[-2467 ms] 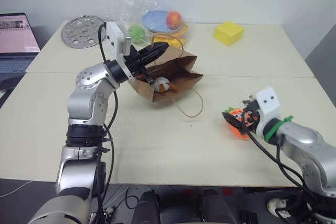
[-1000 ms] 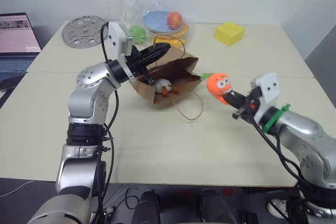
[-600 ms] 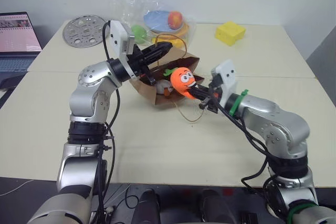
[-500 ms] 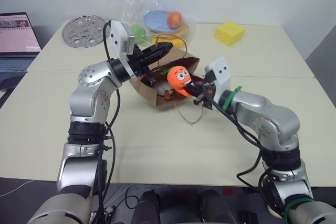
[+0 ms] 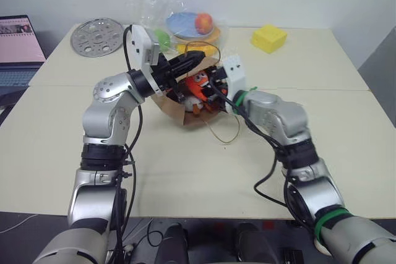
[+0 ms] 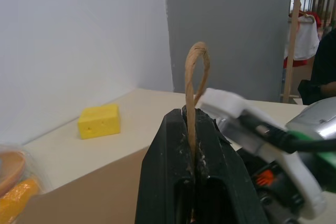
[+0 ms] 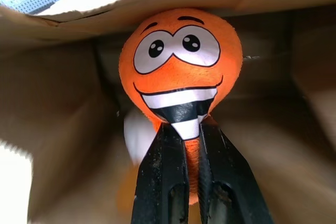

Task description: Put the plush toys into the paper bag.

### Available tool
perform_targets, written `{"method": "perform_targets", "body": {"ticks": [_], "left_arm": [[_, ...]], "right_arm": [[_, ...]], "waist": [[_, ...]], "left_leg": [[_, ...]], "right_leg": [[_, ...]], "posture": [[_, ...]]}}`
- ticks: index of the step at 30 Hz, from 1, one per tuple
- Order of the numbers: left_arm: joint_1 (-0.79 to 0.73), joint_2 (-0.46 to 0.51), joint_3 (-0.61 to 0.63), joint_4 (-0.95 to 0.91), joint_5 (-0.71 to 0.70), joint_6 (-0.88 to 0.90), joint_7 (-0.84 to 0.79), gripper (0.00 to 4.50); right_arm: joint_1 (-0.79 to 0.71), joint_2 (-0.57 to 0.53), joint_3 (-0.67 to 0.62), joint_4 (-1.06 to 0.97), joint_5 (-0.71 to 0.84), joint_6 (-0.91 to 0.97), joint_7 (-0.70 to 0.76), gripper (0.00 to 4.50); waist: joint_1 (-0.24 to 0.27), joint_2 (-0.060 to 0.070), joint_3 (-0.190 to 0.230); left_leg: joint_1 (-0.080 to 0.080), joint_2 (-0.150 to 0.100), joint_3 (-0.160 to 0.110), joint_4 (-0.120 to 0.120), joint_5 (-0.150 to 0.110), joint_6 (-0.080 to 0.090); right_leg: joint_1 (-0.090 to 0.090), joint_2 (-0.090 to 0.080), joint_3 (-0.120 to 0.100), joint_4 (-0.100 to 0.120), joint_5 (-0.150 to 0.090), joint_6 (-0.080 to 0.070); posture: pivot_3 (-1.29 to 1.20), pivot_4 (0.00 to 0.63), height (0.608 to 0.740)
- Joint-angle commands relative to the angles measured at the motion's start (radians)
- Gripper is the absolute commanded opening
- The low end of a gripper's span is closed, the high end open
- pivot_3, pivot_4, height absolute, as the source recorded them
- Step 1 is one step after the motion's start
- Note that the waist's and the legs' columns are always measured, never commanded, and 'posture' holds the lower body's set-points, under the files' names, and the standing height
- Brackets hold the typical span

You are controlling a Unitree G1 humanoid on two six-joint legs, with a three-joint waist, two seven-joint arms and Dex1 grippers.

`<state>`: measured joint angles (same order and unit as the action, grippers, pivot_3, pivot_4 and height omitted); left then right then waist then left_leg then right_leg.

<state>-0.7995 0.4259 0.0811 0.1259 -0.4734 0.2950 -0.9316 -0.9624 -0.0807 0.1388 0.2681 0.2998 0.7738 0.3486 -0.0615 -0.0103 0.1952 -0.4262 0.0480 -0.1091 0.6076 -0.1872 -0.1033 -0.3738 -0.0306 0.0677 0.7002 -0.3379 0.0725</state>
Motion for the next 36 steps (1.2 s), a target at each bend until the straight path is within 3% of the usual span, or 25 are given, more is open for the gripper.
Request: {"method": "perform_targets", "body": {"ticks": [1, 3, 6, 16, 22, 26, 31, 36], "left_arm": [[-0.002, 0.002, 0.01, -0.052, -0.025, 0.0, -0.006, 0.0], [-0.002, 0.004, 0.009, -0.054, -0.024, 0.001, -0.006, 0.0], [-0.002, 0.006, 0.012, -0.06, -0.027, 0.006, -0.004, 0.0], [0.001, 0.005, 0.008, -0.065, -0.03, 0.006, -0.002, 0.0], [0.001, 0.002, 0.01, -0.062, -0.032, 0.001, -0.004, 0.0], [-0.002, 0.003, 0.012, -0.055, -0.032, -0.003, -0.006, 0.0], [-0.008, 0.0, 0.012, -0.044, -0.033, -0.008, -0.014, 0.0], [-0.032, -0.01, 0.021, -0.032, -0.043, 0.0, -0.01, 0.0]], "right_arm": [[-0.05, 0.025, -0.021, 0.092, -0.032, -0.114, 0.006, 0.01], [-0.065, 0.037, -0.029, 0.128, -0.036, -0.139, 0.009, 0.01], [-0.054, 0.033, -0.042, 0.123, -0.03, -0.157, 0.03, 0.84], [0.029, -0.012, -0.067, -0.089, -0.004, -0.066, 0.054, 4.48], [0.191, -0.124, -0.162, -0.486, 0.12, 0.162, 0.052, 4.48], [0.321, -0.267, -0.218, -0.689, 0.182, 0.276, 0.083, 4.48], [0.473, -0.398, -0.231, -0.777, 0.175, 0.292, 0.092, 4.48], [0.573, -0.399, -0.25, -0.823, 0.2, 0.311, 0.077, 4.48]], "waist": [[-0.002, 0.0, 0.0], [-0.001, 0.0, 0.0], [0.0, 0.0, 0.0], [0.0, 0.0, 0.0], [0.008, 0.0, 0.0], [0.009, 0.0, 0.0], [0.006, 0.0, 0.0], [0.003, 0.0, 0.0]], "left_leg": [[0.0, 0.0, 0.0, 0.0, 0.0, 0.0], [0.0, 0.0, 0.0, 0.0, 0.0, 0.0], [0.0, 0.0, 0.0, 0.0, 0.0, 0.0], [0.0, 0.0, 0.0, 0.0, 0.0, 0.0], [-0.001, 0.0, -0.001, 0.0, 0.0, 0.0], [-0.001, 0.0, -0.001, 0.0, 0.0, 0.0], [-0.001, 0.0, 0.0, 0.0, 0.0, 0.0], [-0.001, 0.0, 0.0, 0.0, 0.0, 0.0]], "right_leg": [[0.0, 0.0, 0.0, 0.0, 0.0, 0.0], [0.0, 0.0, 0.0, 0.0, 0.0, 0.0], [0.0, 0.0, 0.0, 0.0, 0.0, 0.0], [0.0, 0.0, 0.0, 0.0, 0.0, 0.0], [0.0, 0.0, -0.001, -0.001, 0.0, 0.0], [0.0, 0.0, -0.001, -0.001, 0.0, 0.0], [0.0, 0.0, 0.0, -0.001, 0.0, 0.0], [0.0, 0.0, 0.0, -0.001, 0.0, 0.0]], "posture": [[0.0, 0.15, 0.74], [0.0, 0.15, 0.74], [0.0, 0.15, 0.74], [0.0, 0.15, 0.74], [0.0, 0.15, 0.74], [0.0, 0.15, 0.74], [0.0, 0.15, 0.74], [0.0, 0.15, 0.74]]}}
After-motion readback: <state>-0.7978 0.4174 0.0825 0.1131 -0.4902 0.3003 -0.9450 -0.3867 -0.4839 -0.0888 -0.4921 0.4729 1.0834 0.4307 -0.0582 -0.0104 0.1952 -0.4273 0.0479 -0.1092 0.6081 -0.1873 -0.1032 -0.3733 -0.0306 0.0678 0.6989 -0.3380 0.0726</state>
